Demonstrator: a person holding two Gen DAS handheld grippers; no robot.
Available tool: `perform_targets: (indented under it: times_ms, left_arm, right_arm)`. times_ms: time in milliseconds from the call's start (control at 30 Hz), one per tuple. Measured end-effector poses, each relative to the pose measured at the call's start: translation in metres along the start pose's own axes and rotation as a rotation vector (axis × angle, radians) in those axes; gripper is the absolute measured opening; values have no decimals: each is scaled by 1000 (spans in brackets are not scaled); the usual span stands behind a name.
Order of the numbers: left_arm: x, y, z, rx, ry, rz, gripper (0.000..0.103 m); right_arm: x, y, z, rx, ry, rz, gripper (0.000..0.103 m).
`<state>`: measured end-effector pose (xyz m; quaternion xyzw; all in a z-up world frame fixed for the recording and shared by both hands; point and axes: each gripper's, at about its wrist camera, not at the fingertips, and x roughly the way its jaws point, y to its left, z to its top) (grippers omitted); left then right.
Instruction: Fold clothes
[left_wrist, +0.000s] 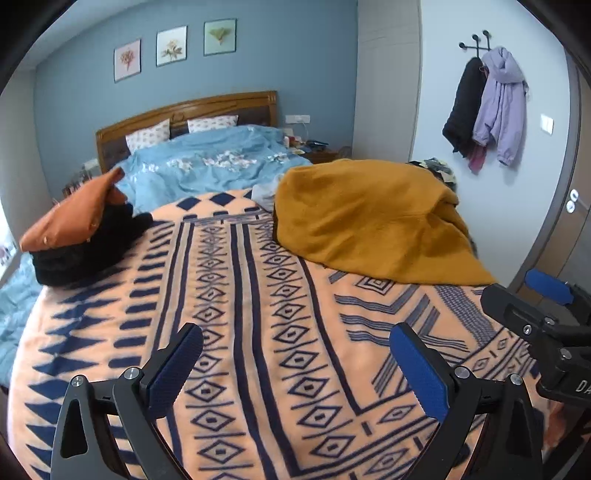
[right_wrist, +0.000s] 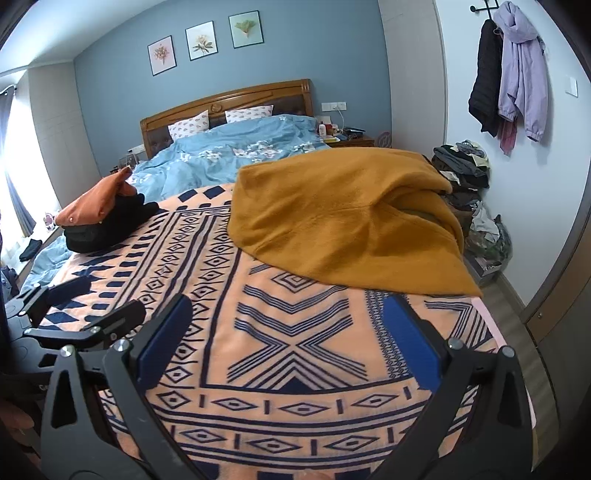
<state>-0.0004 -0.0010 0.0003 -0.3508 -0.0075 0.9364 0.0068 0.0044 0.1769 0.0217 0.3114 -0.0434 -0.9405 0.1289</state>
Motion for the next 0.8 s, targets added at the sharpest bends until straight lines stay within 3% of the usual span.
perform_targets:
  times_ms: [267, 433, 800]
  left_arm:
    - [2, 17, 9, 2, -17, 11, 103]
    - [10, -17, 6, 56, -55, 90, 103]
    - [13, -20, 10, 46, -68, 92, 103]
  right_arm:
    - [7, -7, 2, -36, -18, 2, 103]
    - [17, -6, 3, -58, -17, 6, 103]
    - [20, -8, 7, -63, -35, 0, 103]
